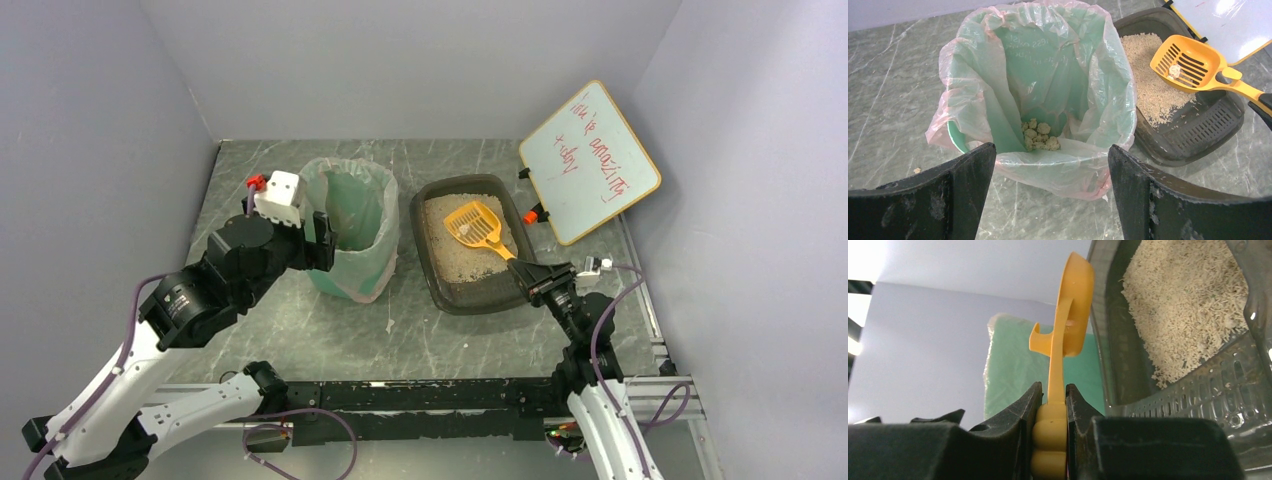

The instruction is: Clean the litter box

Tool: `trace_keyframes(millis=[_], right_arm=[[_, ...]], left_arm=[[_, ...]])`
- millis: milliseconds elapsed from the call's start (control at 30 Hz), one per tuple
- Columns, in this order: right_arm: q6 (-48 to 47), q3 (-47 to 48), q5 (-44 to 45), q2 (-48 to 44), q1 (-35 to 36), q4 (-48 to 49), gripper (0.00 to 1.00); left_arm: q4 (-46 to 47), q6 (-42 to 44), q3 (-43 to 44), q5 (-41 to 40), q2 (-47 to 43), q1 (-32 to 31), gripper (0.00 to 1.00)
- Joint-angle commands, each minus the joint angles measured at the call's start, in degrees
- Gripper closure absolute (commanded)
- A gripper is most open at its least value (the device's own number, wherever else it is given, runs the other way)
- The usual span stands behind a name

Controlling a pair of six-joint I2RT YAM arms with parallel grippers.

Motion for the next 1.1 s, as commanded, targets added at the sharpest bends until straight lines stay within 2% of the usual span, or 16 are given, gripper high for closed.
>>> trace_keyframes(millis=[0, 33, 67, 100, 167, 267, 300, 367, 400, 467, 500, 567, 600, 700, 900, 1067], right_arm=[[-1.0, 3.7, 1.6, -1.4, -0.3, -1.6, 1.0], [3.0, 1.4, -1.8, 0.1, -0.3, 5.8, 1.0], [3.9, 0.6, -3.6, 1.4, 0.6, 8.9, 1.0], [1.2, 2.1, -3.0, 0.8, 1.4, 4.2, 1.0], [-5.2, 6.1, 4.0, -2.5, 1.2, -6.8, 1.0], [3.0, 1.8, -1.2, -1.6, 1.3, 4.9, 1.0], [2.0, 2.8, -1.7, -1.3, 2.0, 3.1, 1.0], [-4.7, 6.6, 4.8, -3.3, 2.0, -7.7, 1.0], [-4.6, 6.3, 4.6, -3.2, 1.8, -7.9, 1.0], [1.9, 2.6, -1.4, -0.9, 1.8, 4.2, 1.0], [2.9, 2.8, -2.2, 0.1, 2.5, 5.7, 1.0], [-5.6, 7.7, 4.4, -1.9, 3.0, -6.2, 1.0], [-6.3, 8.4, 5.6, -2.5, 2.7, -8.7, 1.0], [-1.5, 5.9, 0.1, 0.4, 2.2, 1.7, 1.0], [-8.0, 13.6, -0.5, 3.2, 2.3, -0.1, 1.0], [-9.4, 17.5, -3.0, 7.6, 2.3, 4.7, 1.0]], left_arm=[[0.5, 0.9, 1.8, 0.4, -0.7, -0.3, 0.12], [0.3, 0.7, 1.9, 0.7, -0.6, -0.2, 0.13], [0.0, 0.6, 2.3, 0.8, -0.4, -0.2, 0.13], [-0.5, 0.4, 2.7, 0.8, -0.3, -0.3, 0.13], [-0.2, 0.5, 2.3, 0.3, -0.6, -0.2, 0.13], [-0.1, 0.5, 2.2, 0.6, -0.6, -0.2, 0.14], [-0.6, 0.4, 2.6, 0.5, -0.4, -0.2, 0.14], [-0.9, 0.4, 2.6, 0.3, -0.3, -0.3, 0.14], [-0.4, 0.6, 2.3, 0.3, -0.5, -0.3, 0.14], [-0.4, 0.5, 2.6, 0.6, -0.4, -0.3, 0.15], [-1.0, 0.3, 3.1, 0.3, -0.2, -0.2, 0.15], [-1.3, 0.4, 3.1, -0.3, -0.4, -0.3, 0.15], [-0.7, 0.6, 2.6, -0.3, -0.7, -0.3, 0.14], [-1.1, 0.6, 2.9, -0.4, -0.7, -0.2, 0.14], [-1.7, 1.5, 3.3, -3.2, -1.1, -0.2, 0.13], [-1.5, 1.8, 4.0, -4.7, -1.0, -0.2, 0.11]])
